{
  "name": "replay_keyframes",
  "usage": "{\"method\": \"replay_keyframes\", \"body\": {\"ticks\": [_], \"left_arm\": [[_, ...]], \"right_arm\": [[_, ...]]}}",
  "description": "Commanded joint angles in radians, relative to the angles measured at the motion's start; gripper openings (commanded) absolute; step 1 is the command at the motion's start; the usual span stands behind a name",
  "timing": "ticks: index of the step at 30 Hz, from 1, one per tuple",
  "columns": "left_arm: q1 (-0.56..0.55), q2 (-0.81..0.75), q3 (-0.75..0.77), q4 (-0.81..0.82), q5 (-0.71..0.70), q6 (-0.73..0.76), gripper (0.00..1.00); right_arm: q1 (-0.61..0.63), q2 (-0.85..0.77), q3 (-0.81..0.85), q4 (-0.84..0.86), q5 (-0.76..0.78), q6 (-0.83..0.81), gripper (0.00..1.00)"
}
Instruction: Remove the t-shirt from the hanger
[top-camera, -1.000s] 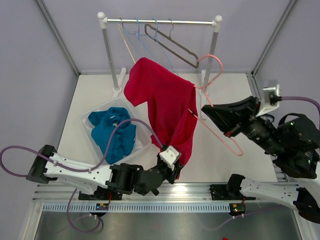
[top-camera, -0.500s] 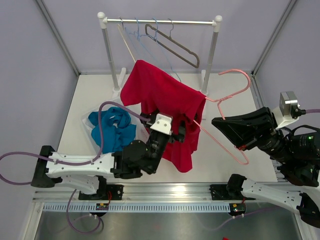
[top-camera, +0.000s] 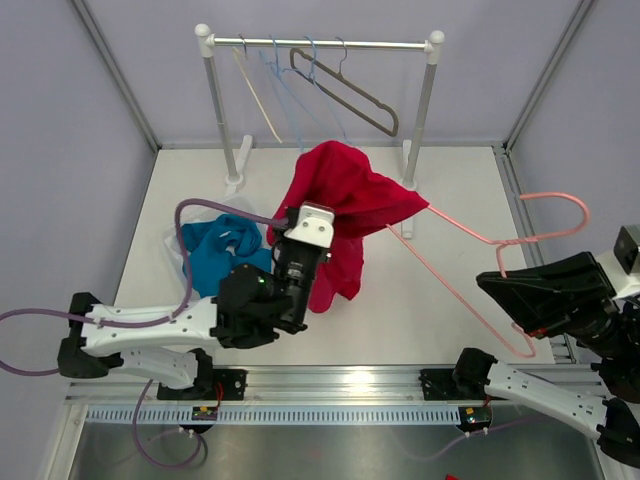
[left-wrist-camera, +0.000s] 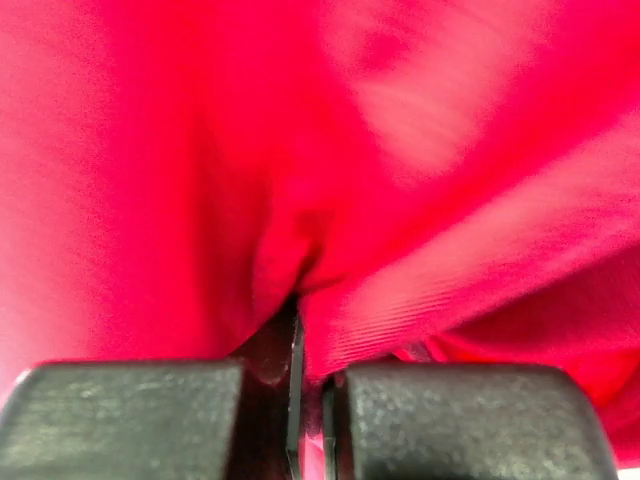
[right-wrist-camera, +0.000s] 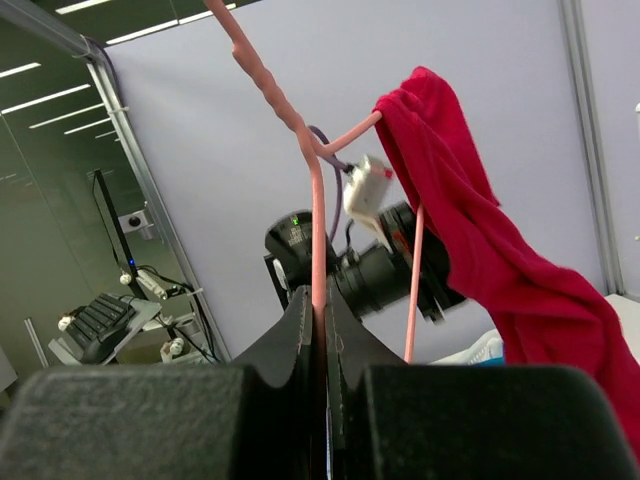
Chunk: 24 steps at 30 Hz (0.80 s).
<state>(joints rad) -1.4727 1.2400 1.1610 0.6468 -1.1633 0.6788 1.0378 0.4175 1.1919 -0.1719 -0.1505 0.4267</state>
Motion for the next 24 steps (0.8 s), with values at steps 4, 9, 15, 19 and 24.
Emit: {"method": "replay_keyframes", "body": {"ticks": [4, 9, 15, 19, 24], "left_arm": [[-0.026, -0.178, 0.329, -0.468, 0.126, -0.287, 0.00], [-0.043, -0.225, 0.580, -0.709, 0.168, -0.309, 0.00], [0.023, -0.255, 0.567, -0.612, 0.059, -0.075, 0.00], [0.277, -0.297, 0.381, -0.797, 0.178, -0.273, 0.00], [0.633, -0.384, 0.169, -0.845, 0.399, -0.471, 0.00]], "right_arm": [[0.005, -0.120, -0.055, -0.099, 0.107, -0.011, 0.00], [0.005, -0.184, -0.133, -0.198, 0.206, 0.001, 0.00], [0.005, -0.192, -0.224, -0.322, 0.373, 0.007, 0.00], [0.005, -0.204, -0.250, -0.313, 0.393, 0.004, 0.00], [0.007, -0.192, -0.242, -0.325, 0.374, 0.006, 0.00]]}}
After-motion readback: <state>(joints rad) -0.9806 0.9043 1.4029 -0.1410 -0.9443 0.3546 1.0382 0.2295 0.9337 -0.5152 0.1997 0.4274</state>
